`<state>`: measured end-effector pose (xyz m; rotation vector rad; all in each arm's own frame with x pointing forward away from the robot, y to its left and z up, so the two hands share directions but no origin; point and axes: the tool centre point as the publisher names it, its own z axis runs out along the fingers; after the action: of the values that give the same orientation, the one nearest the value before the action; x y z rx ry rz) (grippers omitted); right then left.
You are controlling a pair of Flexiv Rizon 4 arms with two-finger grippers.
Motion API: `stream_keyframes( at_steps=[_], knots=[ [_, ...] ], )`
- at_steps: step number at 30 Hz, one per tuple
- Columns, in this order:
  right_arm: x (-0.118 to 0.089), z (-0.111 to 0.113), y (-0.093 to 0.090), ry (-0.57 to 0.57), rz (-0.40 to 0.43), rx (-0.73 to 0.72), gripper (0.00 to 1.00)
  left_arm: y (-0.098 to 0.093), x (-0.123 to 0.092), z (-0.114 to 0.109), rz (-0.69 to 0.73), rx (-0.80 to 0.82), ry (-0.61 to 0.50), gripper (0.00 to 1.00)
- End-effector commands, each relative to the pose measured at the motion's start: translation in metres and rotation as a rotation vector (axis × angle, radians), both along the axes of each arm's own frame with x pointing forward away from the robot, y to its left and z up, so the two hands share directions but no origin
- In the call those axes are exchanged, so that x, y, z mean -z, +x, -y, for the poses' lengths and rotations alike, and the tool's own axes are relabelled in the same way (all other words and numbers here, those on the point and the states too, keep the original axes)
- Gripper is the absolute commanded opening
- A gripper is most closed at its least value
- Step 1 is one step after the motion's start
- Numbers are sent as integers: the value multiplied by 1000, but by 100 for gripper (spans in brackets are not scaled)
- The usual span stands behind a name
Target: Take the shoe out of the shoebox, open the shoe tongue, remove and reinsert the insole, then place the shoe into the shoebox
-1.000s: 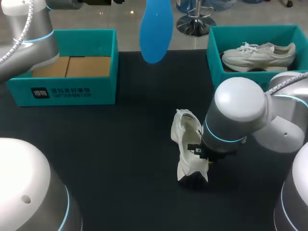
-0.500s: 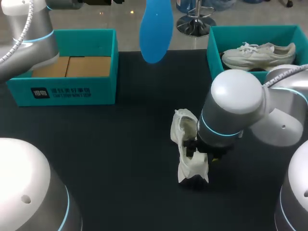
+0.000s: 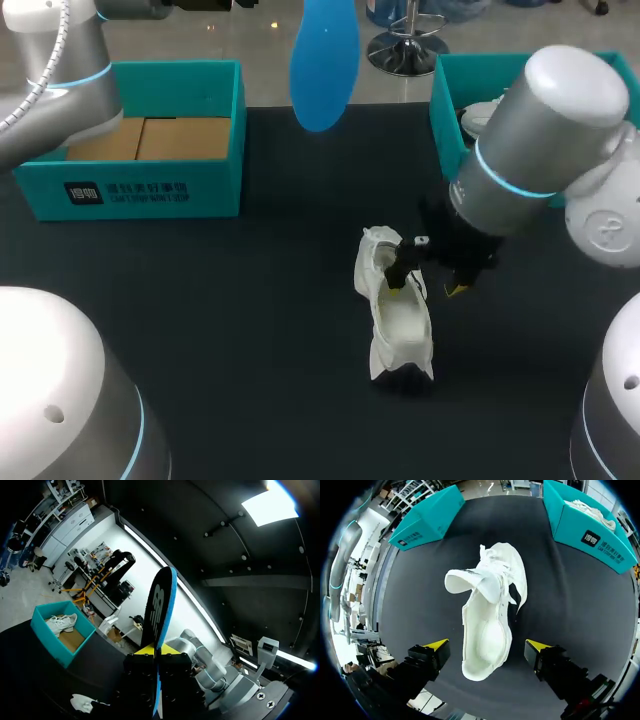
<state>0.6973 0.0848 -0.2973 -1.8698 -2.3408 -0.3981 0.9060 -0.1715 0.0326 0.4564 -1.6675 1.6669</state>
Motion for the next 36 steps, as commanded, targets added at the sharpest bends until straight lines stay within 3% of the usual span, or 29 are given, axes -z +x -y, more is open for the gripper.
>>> stream_keyframes(
  at_steps=[1,24,36],
  knots=[
    [-14,13,4,49,-33,-78,100,-1,0,0,0,-1,0,0],
    [-14,13,4,49,-33,-78,100,-1,0,0,0,-1,0,0],
    [-31,2,19,577,11,-135,100,-1,0,0,0,-1,0,0]
  ],
)
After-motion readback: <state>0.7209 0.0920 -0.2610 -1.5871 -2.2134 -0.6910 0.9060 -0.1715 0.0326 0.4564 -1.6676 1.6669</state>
